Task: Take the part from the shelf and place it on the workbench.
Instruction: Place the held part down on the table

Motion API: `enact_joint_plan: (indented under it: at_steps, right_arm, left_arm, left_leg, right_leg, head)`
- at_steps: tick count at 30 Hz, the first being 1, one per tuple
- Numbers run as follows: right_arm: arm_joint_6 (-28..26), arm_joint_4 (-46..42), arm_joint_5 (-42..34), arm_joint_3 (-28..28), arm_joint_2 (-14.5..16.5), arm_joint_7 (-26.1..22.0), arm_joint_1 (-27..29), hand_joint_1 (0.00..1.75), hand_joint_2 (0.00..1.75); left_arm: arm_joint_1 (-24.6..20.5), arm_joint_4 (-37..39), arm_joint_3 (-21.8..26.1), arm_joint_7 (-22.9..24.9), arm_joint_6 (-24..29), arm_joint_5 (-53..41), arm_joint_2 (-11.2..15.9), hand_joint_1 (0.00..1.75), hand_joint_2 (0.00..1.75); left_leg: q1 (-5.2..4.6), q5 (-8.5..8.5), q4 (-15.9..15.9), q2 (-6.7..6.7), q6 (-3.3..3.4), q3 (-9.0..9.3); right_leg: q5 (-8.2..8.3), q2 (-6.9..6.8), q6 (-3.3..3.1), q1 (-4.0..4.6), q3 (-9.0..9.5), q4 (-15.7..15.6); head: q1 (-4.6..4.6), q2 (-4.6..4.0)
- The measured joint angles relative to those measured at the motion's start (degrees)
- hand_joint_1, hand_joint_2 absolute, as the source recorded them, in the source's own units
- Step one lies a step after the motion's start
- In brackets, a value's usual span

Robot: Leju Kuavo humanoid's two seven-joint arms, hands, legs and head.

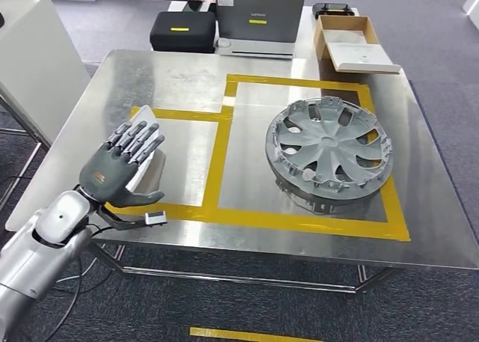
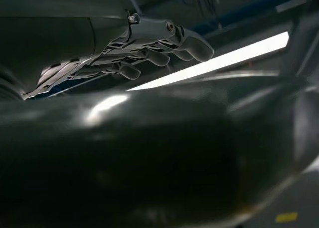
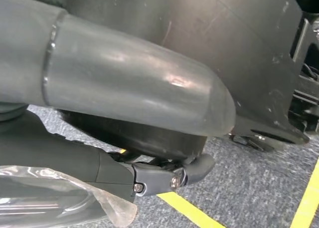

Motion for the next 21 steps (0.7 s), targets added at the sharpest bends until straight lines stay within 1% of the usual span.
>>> enact_joint_plan:
  at_steps: [1, 2, 3, 4, 5, 6, 7, 8, 9, 10, 11, 12, 13, 14, 15, 16, 17, 18, 19, 20, 21]
  right_arm:
    - [-0.45, 0.0, -0.19, 0.0, 0.1, 0.33, 0.01, 0.0, 0.0]
    - [-0.81, 0.0, -0.33, 0.0, 0.18, 0.69, 0.02, 0.0, 0.0]
    - [-1.05, 0.0, -0.43, -0.01, 0.22, 1.05, 0.04, 0.0, 0.0]
    - [-1.23, 0.0, -0.5, -0.02, 0.24, 1.38, 0.07, 0.0, 0.0]
    - [-1.44, 0.0, -0.59, -0.04, 0.27, 1.58, 0.1, 0.0, 0.0]
    - [-1.63, 0.0, -0.69, -0.07, 0.3, 1.7, 0.11, 0.0, 0.0]
    - [-1.79, 0.0, -0.76, -0.09, 0.34, 1.74, 0.08, 0.0, 0.0]
    - [-1.9, 0.0, -0.84, -0.11, 0.4, 1.74, 0.01, 0.0, 0.0]
    - [-1.98, 0.0, -0.9, -0.13, 0.46, 1.7, -0.06, 0.0, 0.0]
    - [-2.06, 0.0, -0.97, -0.15, 0.54, 1.65, -0.1, 0.0, 0.0]
    - [-2.21, 0.0, -1.08, -0.16, 0.62, 1.52, -0.09, 0.0, 0.0]
    - [-2.42, 0.0, -1.23, -0.19, 0.68, 1.33, -0.02, 0.0, 0.0]
    - [-2.6, 0.0, -1.36, -0.21, 0.75, 1.08, 0.04, 0.0, 0.0]
    - [-2.75, 0.0, -1.47, -0.22, 0.84, 0.81, 0.09, 0.0, 0.0]
    - [-2.83, 0.0, -1.51, -0.24, 0.91, 0.57, 0.11, 0.0, 0.0]
    - [-2.82, 0.0, -1.51, -0.25, 0.98, 0.37, 0.12, 0.0, 0.0]
    - [-2.78, 0.0, -1.5, -0.26, 1.02, 0.26, 0.13, 0.0, 0.0]
    - [-2.71, 0.0, -1.5, -0.26, 1.03, 0.2, 0.16, 0.0, 0.0]
    - [-2.62, 0.0, -1.51, -0.27, 1.03, 0.28, 0.18, 0.0, 0.0]
    - [-2.57, 0.0, -1.54, -0.3, 1.03, 0.42, 0.2, 0.0, 0.0]
    - [-2.52, 0.0, -1.56, -0.36, 1.04, 0.59, 0.21, 0.0, 0.0]
  left_arm:
    - [1.92, -3.0, 0.19, -0.09, 1.85, 0.79, -0.88, 0.0, 0.0]
    - [3.91, -5.72, 0.4, -0.22, 3.56, 1.84, -1.79, 0.0, 0.0]
    - [5.81, -8.14, 0.62, -0.57, 5.05, 3.44, -2.66, 0.0, 0.0]
    - [7.56, -10.28, 0.87, -1.17, 6.27, 5.64, -3.55, 0.0, 0.0]
    - [9.16, -12.23, 1.18, -2.04, 7.23, 8.46, -4.4, 0.0, 0.0]
    - [10.55, -14.12, 1.58, -3.02, 7.96, 11.45, -5.19, 0.0, 0.0]
    - [11.72, -15.8, 2.03, -3.85, 8.43, 13.87, -5.94, 0.0, 0.0]
    - [12.66, -17.29, 2.45, -4.5, 8.71, 15.6, -6.58, 0.0, 0.0]
    - [13.4, -18.6, 2.85, -5.14, 8.84, 16.99, -7.1, 0.0, 0.0]
    - [14.07, -19.7, 3.23, -5.98, 8.85, 18.62, -7.59, 0.0, 0.0]
    - [14.92, -20.89, 3.72, -7.24, 8.63, 21.46, -8.17, 0.0, 0.0]
    - [15.98, -22.2, 4.4, -8.79, 8.1, 25.47, -8.9, 0.0, 0.0]
    - [17.27, -23.48, 5.27, -10.46, 7.27, 29.91, -9.76, 0.0, 0.0]
    - [18.71, -24.75, 6.26, -12.1, 6.12, 34.42, -10.75, 0.0, 0.0]
    - [20.09, -25.79, 7.32, -13.64, 4.79, 38.32, -11.65, 0.0, 0.0]
    - [21.42, -26.63, 8.47, -15.2, 3.49, 41.69, -12.45, 0.0, 0.0]
    - [22.68, -27.36, 9.62, -16.57, 2.33, 44.55, -13.21, 0.0, 0.0]
    - [23.92, -28.02, 10.84, -17.71, 1.38, 46.83, -13.86, 0.0, 0.0]
    - [25.2, -28.62, 12.04, -18.54, 0.75, 48.45, -14.55, 0.0, 0.0]
    - [26.42, -29.12, 13.06, -19.03, 0.39, 49.32, -15.24, 0.0, 0.0]
    - [27.6, -29.54, 13.97, -19.34, 0.18, 49.74, -15.91, 0.0, 0.0]
  left_leg:
    - [0.0, 0.23, -0.03, 0.14, 0.34, -0.29]
    - [-0.04, 0.45, -0.02, 0.27, 0.58, -0.68]
    - [-0.07, 0.71, 0.0, 0.38, 0.68, -1.09]
    - [-0.1, 1.0, 0.02, 0.45, 0.71, -1.51]
    - [-0.11, 1.33, 0.04, 0.48, 0.68, -1.93]
    - [-0.09, 1.68, 0.04, 0.46, 0.58, -2.32]
    - [-0.07, 2.02, 0.07, 0.43, 0.43, -2.66]
    - [-0.11, 2.36, 0.11, 0.35, 0.2, -2.96]
    - [-0.15, 2.73, 0.12, 0.27, -0.1, -3.12]
    - [-0.21, 3.09, 0.15, 0.2, -0.43, -3.21]
    - [-0.24, 3.48, 0.08, 0.15, -0.79, -3.24]
    - [-0.21, 3.9, -0.03, 0.13, -1.15, -3.2]
    - [-0.14, 3.86, 0.04, 0.11, -1.5, -3.3]
    - [-0.08, 2.95, 0.55, 0.1, -1.81, -3.54]
    - [-0.02, 1.04, 2.06, 0.08, -2.06, -4.03]
    - [0.03, -1.84, 4.87, 0.08, -2.26, -4.8]
    - [0.04, -4.88, 8.56, 0.08, -2.41, -5.67]
    - [0.04, -7.26, 12.37, 0.08, -2.5, -6.37]
    - [0.03, -8.5, 15.24, 0.08, -2.51, -6.54]
    - [0.01, -8.48, 16.19, 0.08, -2.41, -5.85]
    - [-0.04, -7.53, 14.88, 0.08, -2.21, -4.11]
  right_leg:
    - [-2.38, -0.05, 0.19, -0.04, -1.25, 3.24]
    - [-4.72, -0.08, 0.32, -0.05, -2.56, 7.14]
    - [-6.36, -0.09, 0.42, -0.06, -3.6, 10.52]
    - [-6.99, -0.09, 0.47, -0.06, -3.81, 12.3]
    - [-6.55, -0.1, 0.48, -0.07, -2.9, 11.87]
    - [-5.23, -0.12, 0.46, -0.09, -0.77, 9.09]
    - [-3.72, -0.12, 0.42, -0.13, 2.21, 4.82]
    - [-2.69, -0.1, 0.35, -0.11, 5.27, 0.37]
    - [-1.91, 0.01, 0.23, -0.07, 7.38, -2.77]
    - [-1.69, 0.12, 0.1, -0.01, 8.37, -4.57]
    - [-1.65, 0.23, -0.08, 0.1, 8.4, -5.02]
    - [-1.29, 0.31, -0.37, 0.12, 7.87, -4.88]
    - [-1.02, 0.22, -0.74, 0.06, 7.46, -4.98]
    - [-0.58, 0.12, -1.25, 0.02, 7.09, -4.97]
    - [-0.07, -0.03, -1.74, -0.04, 6.65, -5.04]
    - [0.46, -0.17, -2.13, -0.03, 6.2, -5.04]
    - [0.97, -0.26, -2.35, 0.08, 5.73, -5.02]
    - [1.52, -0.35, -2.46, 0.2, 5.2, -4.96]
    - [2.1, -0.4, -2.51, 0.35, 4.58, -4.89]
    - [2.64, -0.46, -2.53, 0.49, 3.86, -4.8]
    - [3.13, -0.49, -2.5, 0.61, 3.1, -4.69]
  head:
    - [0.05, 0.0]
    - [0.08, 0.0]
    - [0.08, 0.0]
    - [0.06, 0.0]
    - [0.07, 0.0]
    - [0.07, 0.0]
    - [0.07, 0.0]
    - [0.09, 0.0]
    - [0.05, 0.0]
    - [0.1, 0.0]
    - [0.1, 0.0]
    - [0.09, 0.0]
    - [0.13, 0.0]
    - [0.02, 0.0]
    - [-0.04, 0.0]
    - [-0.12, 0.0]
    - [-0.2, 0.0]
    - [-0.22, 0.0]
    - [-0.25, 0.0]
    - [-0.25, 0.0]
    - [-0.25, 0.0]
